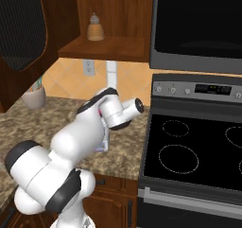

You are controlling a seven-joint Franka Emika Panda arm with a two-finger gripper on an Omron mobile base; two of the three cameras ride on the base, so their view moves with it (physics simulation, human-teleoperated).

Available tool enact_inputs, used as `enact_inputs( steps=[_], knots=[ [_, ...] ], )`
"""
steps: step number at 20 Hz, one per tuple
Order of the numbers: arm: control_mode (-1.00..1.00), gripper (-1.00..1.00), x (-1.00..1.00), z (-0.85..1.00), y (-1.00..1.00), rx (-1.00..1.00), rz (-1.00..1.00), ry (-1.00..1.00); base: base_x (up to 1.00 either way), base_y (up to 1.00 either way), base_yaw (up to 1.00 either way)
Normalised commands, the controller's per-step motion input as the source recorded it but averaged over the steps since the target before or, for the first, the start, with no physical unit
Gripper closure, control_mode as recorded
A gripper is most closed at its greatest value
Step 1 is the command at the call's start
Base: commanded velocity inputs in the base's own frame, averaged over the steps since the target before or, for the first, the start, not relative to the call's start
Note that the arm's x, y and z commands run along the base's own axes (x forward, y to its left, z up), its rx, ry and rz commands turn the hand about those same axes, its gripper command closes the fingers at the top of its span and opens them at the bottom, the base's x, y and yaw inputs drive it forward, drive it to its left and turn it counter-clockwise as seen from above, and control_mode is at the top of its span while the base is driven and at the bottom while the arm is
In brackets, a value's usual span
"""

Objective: Pick the boxed food and place it on the digital scale for weighing, and close the cabinet.

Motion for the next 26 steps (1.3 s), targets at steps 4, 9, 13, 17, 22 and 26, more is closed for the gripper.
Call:
enact_inputs(
  steps=[4, 9, 13, 17, 22, 26],
  knots=[
    [-1.00, 1.00, 0.14, -0.22, 0.00, 0.00, 0.00, 0.00, 0.00, 0.00, 0.00],
    [-1.00, 1.00, 0.15, -0.06, 0.03, 0.00, 0.00, 0.00, 0.00, 0.00, 0.00],
    [-1.00, 1.00, 0.22, -0.06, 0.15, 0.00, 0.00, 0.00, 0.00, 0.00, 0.00],
    [-1.00, 1.00, 0.02, -0.05, 0.04, 0.00, 0.00, 0.00, 0.00, 0.00, 0.00],
    [-1.00, -1.00, -0.03, -0.16, -0.01, 0.00, 0.00, 0.00, 0.00, 0.00, 0.00],
    [-1.00, -1.00, -0.01, -0.01, 0.00, 0.00, 0.00, -0.08, 0.00, 0.00, 0.00]
  ],
)
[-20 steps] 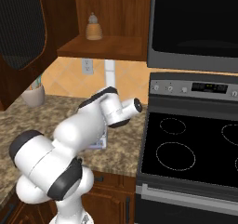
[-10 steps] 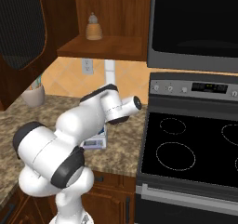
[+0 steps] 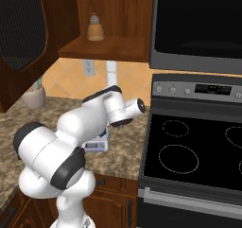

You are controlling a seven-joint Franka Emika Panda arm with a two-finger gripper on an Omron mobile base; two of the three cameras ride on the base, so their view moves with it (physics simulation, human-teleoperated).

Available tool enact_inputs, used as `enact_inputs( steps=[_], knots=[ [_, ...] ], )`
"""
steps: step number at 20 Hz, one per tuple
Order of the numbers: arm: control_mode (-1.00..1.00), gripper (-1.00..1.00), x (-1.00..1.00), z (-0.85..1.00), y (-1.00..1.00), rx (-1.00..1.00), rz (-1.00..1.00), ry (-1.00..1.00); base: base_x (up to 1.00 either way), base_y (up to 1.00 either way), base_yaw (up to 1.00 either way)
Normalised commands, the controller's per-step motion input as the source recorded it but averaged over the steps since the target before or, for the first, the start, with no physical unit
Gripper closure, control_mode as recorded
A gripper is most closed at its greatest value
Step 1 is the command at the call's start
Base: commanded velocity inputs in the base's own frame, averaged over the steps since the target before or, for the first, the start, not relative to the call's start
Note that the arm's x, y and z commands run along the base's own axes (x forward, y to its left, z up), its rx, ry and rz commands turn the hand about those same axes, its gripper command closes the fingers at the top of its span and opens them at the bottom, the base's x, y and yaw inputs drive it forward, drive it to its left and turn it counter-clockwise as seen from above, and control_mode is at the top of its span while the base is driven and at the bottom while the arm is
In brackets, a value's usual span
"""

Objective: Pick the boxed food and place it on the digital scale for weighing, and close the cabinet.

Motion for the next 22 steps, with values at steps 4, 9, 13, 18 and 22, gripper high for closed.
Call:
enact_inputs(
  steps=[4, 9, 13, 18, 22],
  knots=[
    [-1.00, -1.00, 0.00, 0.00, 0.00, 0.00, 0.00, -0.05, 0.00, 0.00, 0.00],
    [-1.00, -1.00, 0.00, 0.03, -0.07, 0.00, 0.00, -0.02, 0.00, 0.00, 0.00],
    [-1.00, -1.00, 0.00, 0.13, -0.23, 0.00, 0.00, -0.05, 0.00, 0.00, 0.00],
    [-1.00, -1.00, -0.14, 0.41, -0.19, 0.00, 0.00, -0.06, 0.00, 0.00, 0.00],
    [-1.00, -1.00, -0.40, 0.43, -0.31, 0.00, 0.00, -0.15, 0.00, 0.00, 0.00]
  ],
)
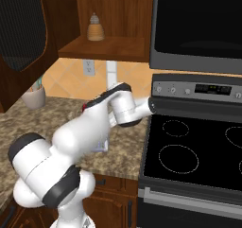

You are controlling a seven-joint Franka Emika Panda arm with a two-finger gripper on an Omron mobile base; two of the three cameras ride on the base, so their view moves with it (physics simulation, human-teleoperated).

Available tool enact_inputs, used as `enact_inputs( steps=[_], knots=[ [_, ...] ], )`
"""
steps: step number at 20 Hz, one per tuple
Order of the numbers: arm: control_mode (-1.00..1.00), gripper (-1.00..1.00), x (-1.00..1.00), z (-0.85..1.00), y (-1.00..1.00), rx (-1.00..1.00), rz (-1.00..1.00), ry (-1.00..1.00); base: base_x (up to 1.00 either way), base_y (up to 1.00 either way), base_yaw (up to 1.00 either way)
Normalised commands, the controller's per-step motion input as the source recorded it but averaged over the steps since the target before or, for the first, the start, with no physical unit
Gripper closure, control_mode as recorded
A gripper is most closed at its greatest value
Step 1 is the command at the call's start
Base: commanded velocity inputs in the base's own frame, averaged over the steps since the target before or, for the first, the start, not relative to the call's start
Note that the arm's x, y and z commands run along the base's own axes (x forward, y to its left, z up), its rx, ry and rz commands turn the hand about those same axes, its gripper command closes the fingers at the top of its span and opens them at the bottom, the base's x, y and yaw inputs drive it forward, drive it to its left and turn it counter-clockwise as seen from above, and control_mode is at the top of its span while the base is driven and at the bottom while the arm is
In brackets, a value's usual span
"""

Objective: Pick the boxed food and place it on the digital scale for weighing, and close the cabinet.

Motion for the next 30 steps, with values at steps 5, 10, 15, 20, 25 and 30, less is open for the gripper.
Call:
enact_inputs(
  steps=[5, 10, 15, 20, 25, 30],
  knots=[
    [-1.00, -1.00, -0.90, 0.37, 0.12, -0.03, 0.00, -0.43, 0.00, 0.00, 0.00],
    [-1.00, -1.00, -1.00, 0.69, 0.39, -0.02, 0.00, -0.55, 0.00, 0.00, 0.00],
    [-1.00, -1.00, -1.00, 0.76, 0.65, -0.01, 0.00, -0.49, 0.00, 0.00, 0.00],
    [-1.00, -1.00, -0.98, 0.77, 0.66, -0.12, 0.00, -0.55, 0.00, 0.00, 0.00],
    [-1.00, -1.00, -1.00, 0.64, 0.63, -0.17, 0.00, -0.51, 0.00, 0.00, 0.00],
    [-1.00, -1.00, -1.00, 0.26, 0.74, -0.13, 0.00, -0.42, 0.00, 0.00, 0.00]
  ],
)
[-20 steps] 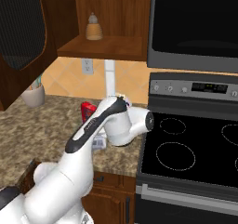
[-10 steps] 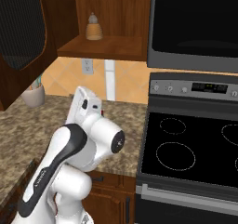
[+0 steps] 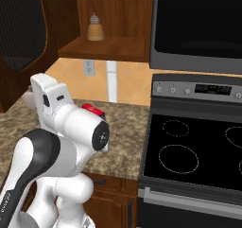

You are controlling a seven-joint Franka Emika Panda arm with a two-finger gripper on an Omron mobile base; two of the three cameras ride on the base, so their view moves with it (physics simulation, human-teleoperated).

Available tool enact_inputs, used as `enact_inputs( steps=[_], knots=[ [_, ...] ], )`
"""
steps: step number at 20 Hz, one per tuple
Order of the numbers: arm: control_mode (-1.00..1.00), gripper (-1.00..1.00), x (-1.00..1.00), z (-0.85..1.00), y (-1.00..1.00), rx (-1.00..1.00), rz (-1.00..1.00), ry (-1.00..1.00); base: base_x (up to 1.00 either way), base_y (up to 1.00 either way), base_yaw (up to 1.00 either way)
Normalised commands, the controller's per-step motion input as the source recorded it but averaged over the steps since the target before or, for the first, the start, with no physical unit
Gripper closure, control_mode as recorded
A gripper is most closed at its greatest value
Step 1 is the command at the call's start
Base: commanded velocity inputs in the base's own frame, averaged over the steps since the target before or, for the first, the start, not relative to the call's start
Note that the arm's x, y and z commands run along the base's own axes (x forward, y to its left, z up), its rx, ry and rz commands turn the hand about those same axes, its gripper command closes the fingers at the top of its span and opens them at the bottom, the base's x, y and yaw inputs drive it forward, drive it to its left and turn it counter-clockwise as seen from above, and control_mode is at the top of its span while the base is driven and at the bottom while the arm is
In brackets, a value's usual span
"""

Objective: Pick the boxed food and place it on the digital scale for weighing, and close the cabinet.

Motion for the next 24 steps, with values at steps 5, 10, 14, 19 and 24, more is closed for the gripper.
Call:
enact_inputs(
  steps=[5, 10, 14, 19, 24],
  knots=[
    [-1.00, -1.00, -1.00, 0.01, 1.00, -0.01, -0.01, -0.44, 0.00, 0.00, 0.00],
    [-1.00, -1.00, -0.99, -0.12, 1.00, 0.04, -0.07, -0.21, 0.00, 0.00, 0.00],
    [-1.00, -1.00, -0.99, -0.21, 1.00, 0.01, -0.22, -0.07, 0.00, 0.00, 0.00],
    [-1.00, -1.00, -0.78, -0.33, 1.00, 0.04, -0.48, -0.07, 0.00, 0.00, 0.00],
    [-1.00, -1.00, 0.11, -0.53, 0.86, 0.10, -0.41, -0.04, 0.00, 0.00, 0.00]
  ],
)
